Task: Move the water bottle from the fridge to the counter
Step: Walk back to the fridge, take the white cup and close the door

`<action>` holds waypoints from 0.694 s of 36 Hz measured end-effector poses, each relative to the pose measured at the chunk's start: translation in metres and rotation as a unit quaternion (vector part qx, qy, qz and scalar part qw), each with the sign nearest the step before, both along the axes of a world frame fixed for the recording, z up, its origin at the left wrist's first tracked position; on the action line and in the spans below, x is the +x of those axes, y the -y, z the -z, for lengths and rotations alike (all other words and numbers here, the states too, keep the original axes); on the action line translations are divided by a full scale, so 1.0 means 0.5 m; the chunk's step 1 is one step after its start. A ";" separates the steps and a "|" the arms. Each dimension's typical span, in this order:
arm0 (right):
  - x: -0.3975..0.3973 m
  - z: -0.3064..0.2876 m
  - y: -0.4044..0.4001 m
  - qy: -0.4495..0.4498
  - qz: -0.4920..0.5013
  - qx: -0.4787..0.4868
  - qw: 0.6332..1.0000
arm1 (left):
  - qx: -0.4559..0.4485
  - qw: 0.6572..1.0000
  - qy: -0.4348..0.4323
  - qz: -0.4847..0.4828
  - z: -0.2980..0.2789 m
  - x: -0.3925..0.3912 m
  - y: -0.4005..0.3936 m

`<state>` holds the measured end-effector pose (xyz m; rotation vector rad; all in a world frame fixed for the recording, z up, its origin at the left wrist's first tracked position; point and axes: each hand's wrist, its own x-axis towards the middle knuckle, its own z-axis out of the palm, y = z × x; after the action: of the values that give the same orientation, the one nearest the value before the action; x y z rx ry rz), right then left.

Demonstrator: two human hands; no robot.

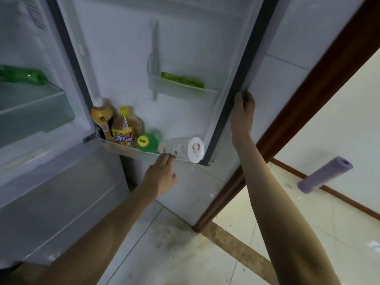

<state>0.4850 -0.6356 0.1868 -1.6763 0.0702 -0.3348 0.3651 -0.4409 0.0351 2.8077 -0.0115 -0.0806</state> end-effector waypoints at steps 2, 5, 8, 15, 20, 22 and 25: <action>0.011 -0.008 -0.007 0.016 0.005 -0.003 1.000 | 0.029 1.000 -0.001 0.001 0.007 -0.001 0.001; 0.015 -0.019 -0.005 0.009 0.020 0.006 1.000 | 0.048 0.999 0.004 -0.014 0.004 0.010 0.000; 0.012 -0.024 0.008 -0.013 0.013 0.020 1.000 | 0.036 0.999 -0.006 -0.027 0.003 0.015 -0.006; -0.110 0.013 -0.007 0.075 0.041 0.019 0.996 | 0.014 0.988 0.132 -0.083 0.065 -0.101 -0.062; -0.264 0.058 -0.058 0.162 -0.015 -0.006 0.987 | -0.004 0.970 0.191 -0.150 0.084 -0.235 -0.113; -0.320 0.071 -0.087 0.176 -0.055 -0.020 0.983 | -0.068 0.963 0.197 -0.172 0.095 -0.289 -0.146; -0.388 0.088 -0.140 0.226 -0.116 -0.051 0.966 | -0.186 0.945 0.159 -0.218 0.104 -0.375 -0.195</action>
<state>0.2908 -0.5658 0.1431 -1.6518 -0.4872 -0.5401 0.1776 -0.3433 -0.0167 2.3517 0.4668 0.4332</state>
